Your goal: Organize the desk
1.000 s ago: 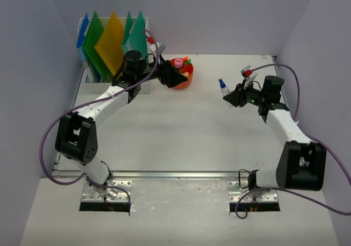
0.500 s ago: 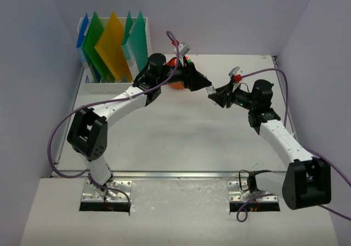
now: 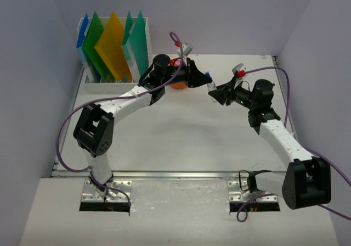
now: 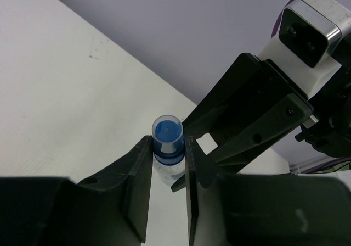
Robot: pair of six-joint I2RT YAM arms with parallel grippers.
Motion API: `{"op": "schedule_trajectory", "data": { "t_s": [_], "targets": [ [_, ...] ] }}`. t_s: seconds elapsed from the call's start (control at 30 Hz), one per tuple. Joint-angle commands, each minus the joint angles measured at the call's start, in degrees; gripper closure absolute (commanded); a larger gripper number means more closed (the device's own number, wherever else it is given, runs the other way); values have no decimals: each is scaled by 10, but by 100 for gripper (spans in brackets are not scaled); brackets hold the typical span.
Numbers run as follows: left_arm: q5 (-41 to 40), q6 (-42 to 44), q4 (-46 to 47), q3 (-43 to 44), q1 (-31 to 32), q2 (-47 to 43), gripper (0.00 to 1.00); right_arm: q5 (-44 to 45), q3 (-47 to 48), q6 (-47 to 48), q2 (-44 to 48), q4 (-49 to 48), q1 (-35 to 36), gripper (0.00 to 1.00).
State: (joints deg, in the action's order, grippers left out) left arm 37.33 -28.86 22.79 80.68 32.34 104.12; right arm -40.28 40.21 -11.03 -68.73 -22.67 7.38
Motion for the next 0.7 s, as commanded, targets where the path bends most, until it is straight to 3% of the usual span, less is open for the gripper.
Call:
{"op": "schedule_trajectory", "data": {
  "t_s": [0.0,0.13,0.2,0.3,0.47,0.67],
  "targets": [
    [-12,-14,45,23,4,5,85,-13,21,-18,5,-50,6,100],
    [-11,-25,55,22,4,7,100,-19,20,-21,2,-48,6,100],
    [-19,-16,44,25,4,7,100,-17,21,-19,0,-39,6,66],
    [-58,21,11,46,1,7,100,2,26,-9,-2,-14,6,3],
    [-160,170,-78,123,-9,31,100,108,33,-17,-13,48,-17,1],
    [-278,385,-92,215,-11,96,100,79,90,-111,-104,177,-131,1]
  ]
}}
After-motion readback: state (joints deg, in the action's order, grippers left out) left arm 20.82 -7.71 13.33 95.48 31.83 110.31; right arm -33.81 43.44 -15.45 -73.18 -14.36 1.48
